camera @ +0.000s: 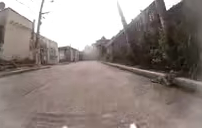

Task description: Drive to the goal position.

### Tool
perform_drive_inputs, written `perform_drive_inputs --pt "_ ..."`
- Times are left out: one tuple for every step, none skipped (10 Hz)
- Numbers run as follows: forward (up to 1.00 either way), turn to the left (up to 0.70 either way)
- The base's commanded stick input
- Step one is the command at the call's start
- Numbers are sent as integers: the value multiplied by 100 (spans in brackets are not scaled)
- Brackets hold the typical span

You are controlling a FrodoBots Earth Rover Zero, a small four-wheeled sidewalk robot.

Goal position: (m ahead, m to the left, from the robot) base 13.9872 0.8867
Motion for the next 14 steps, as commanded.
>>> perform_drive_inputs --pt "70 1" --pt "70 1" --pt "70 1" --pt "70 1" --pt "70 1" --pt "70 1" --pt "70 1" --pt "70 1" --pt "70 1" --pt "70 1" --pt "70 1" --pt "70 1" --pt "70 1" --pt "70 1"
